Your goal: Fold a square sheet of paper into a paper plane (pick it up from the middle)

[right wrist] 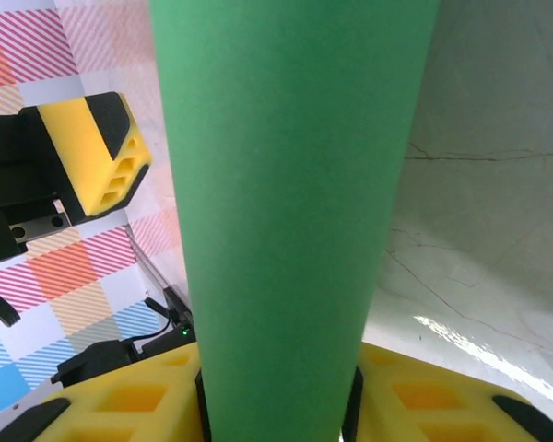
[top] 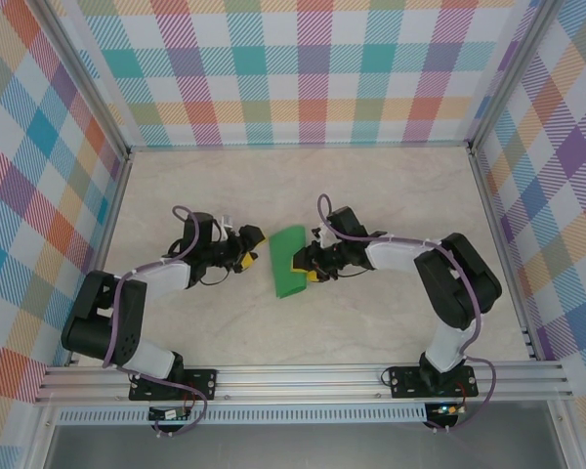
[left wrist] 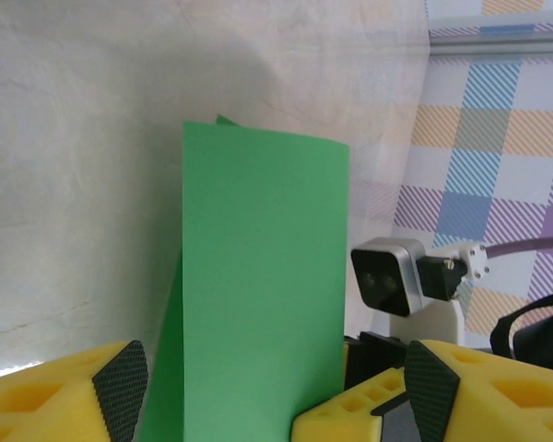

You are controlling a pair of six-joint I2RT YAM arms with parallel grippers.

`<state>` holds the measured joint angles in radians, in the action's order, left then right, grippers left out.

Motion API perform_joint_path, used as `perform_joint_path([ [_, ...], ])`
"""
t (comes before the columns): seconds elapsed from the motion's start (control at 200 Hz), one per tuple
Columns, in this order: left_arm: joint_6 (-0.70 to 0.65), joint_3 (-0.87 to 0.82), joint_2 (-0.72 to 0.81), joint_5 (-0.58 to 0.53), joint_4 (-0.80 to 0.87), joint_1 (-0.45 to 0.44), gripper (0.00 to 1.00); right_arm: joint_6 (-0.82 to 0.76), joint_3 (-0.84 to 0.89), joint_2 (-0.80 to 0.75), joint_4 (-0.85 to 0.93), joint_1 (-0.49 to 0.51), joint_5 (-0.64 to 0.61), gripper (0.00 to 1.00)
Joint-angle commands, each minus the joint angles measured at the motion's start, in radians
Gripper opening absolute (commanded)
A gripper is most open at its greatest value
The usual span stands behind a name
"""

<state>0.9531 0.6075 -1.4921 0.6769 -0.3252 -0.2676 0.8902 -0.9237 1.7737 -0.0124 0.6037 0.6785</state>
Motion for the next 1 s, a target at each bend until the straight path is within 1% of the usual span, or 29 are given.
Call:
perform_joint_path([
  [0.0, 0.043, -0.025, -0.027, 0.041, -0.09, -0.032, 0.75, 0.053, -0.011, 0.023, -0.093, -0.008, 0.085, 0.4],
  [0.19, 0.083, -0.052, -0.067, 0.019, -0.154, -0.069, 0.72, 0.093, 0.011, 0.045, -0.158, -0.03, 0.126, 0.4],
  [0.305, 0.095, -0.054, -0.086, 0.007, -0.169, -0.085, 0.68, 0.118, 0.024, 0.05, -0.208, -0.038, 0.149, 0.4],
  [0.43, 0.131, -0.069, -0.095, 0.009, -0.244, -0.093, 0.55, 0.127, 0.027, 0.059, -0.23, -0.039, 0.171, 0.4],
  [0.525, 0.146, -0.062, -0.097, 0.015, -0.265, -0.1, 0.45, 0.128, 0.03, 0.063, -0.236, -0.039, 0.186, 0.4],
  [0.665, 0.161, -0.054, -0.1, 0.016, -0.294, -0.108, 0.36, 0.127, 0.021, 0.066, -0.23, -0.045, 0.201, 0.41],
  [0.785, 0.157, -0.042, -0.111, 0.016, -0.292, -0.11, 0.26, 0.122, 0.017, 0.069, -0.21, -0.048, 0.207, 0.42],
  [0.915, 0.154, -0.034, -0.12, 0.007, -0.291, -0.117, 0.12, 0.069, 0.011, 0.053, -0.112, -0.057, 0.177, 0.47],
  [0.995, 0.131, -0.028, -0.117, -0.005, -0.255, -0.125, 0.05, -0.005, -0.006, 0.029, 0.012, -0.065, 0.123, 0.52],
])
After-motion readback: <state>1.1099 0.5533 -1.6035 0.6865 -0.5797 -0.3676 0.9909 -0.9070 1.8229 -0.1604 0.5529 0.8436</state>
